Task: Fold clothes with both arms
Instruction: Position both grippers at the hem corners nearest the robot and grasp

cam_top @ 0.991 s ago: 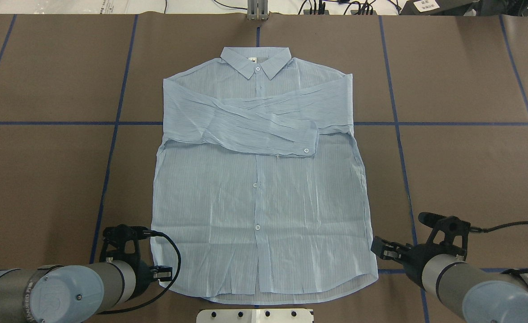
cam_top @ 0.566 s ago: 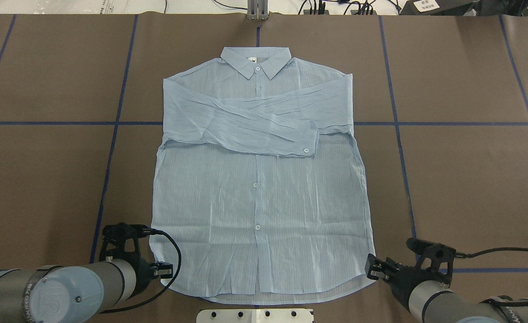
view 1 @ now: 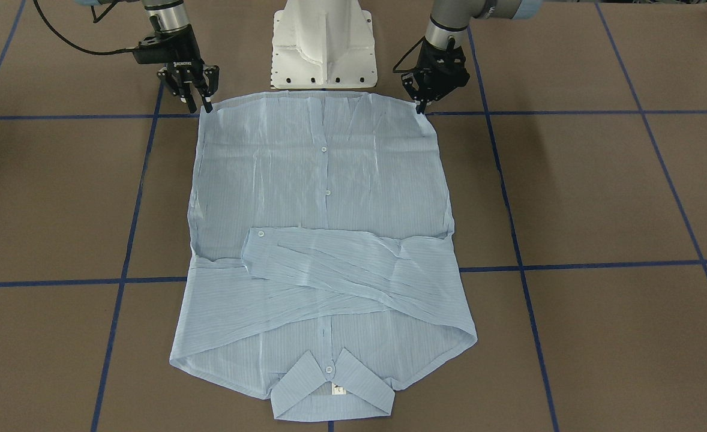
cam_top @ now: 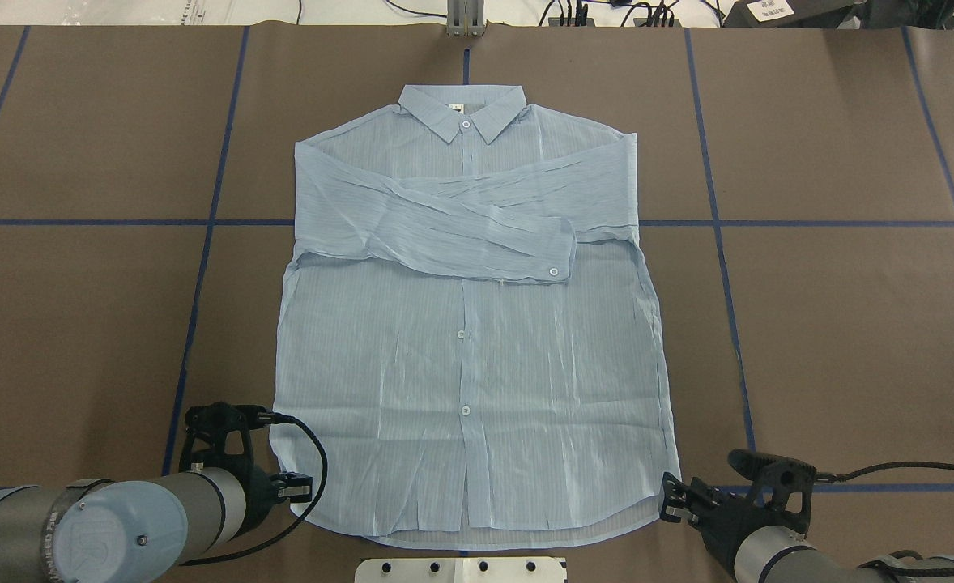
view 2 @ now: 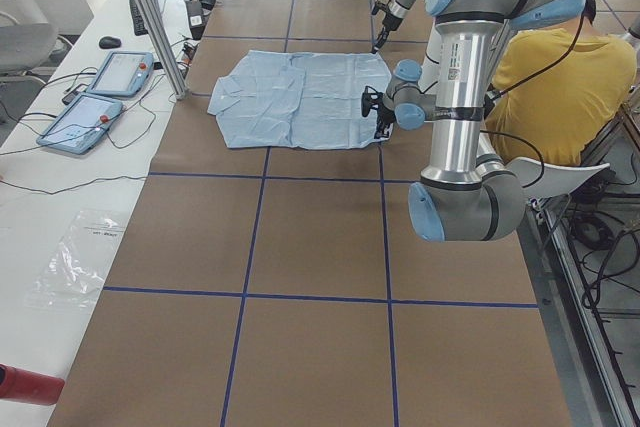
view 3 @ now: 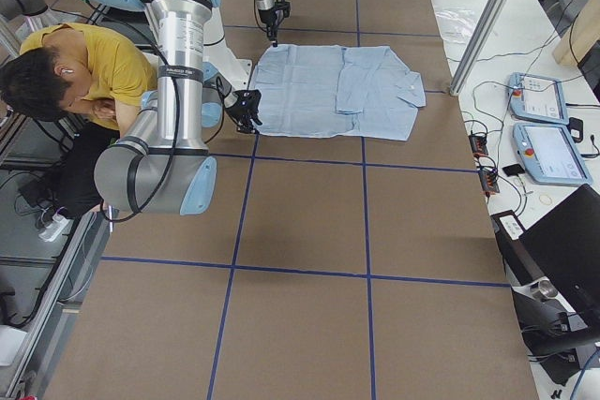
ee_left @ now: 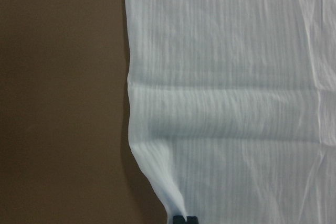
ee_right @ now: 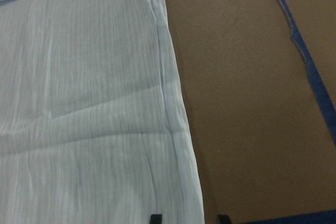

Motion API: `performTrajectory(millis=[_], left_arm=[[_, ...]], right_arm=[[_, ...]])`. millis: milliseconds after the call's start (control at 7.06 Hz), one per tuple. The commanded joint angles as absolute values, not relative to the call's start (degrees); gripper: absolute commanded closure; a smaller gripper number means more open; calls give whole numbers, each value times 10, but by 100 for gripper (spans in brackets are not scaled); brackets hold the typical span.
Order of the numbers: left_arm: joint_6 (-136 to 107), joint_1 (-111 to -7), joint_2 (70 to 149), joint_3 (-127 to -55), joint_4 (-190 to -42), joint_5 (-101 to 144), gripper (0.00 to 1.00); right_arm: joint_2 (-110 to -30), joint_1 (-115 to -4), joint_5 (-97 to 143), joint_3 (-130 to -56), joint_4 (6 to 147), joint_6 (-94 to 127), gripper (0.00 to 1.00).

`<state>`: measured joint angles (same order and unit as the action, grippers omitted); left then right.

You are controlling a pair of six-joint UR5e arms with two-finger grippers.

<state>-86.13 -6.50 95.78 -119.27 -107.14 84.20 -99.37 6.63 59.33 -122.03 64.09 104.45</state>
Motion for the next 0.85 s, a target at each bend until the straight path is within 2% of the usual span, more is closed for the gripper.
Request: performTrajectory(millis=[0,425,708], left_arm=[[-861,-65,957,-1193,-1071,842,100],[-861,-65,957,-1193,-1071,842,100],[-861,-65,956,-1193,-1071,842,100]], right_arm=[[-994,78,591,-1218,647,1044,60],[-994,82,588,-1206,647,1042,62],[-993,83,588,-1205,647,1042,68]])
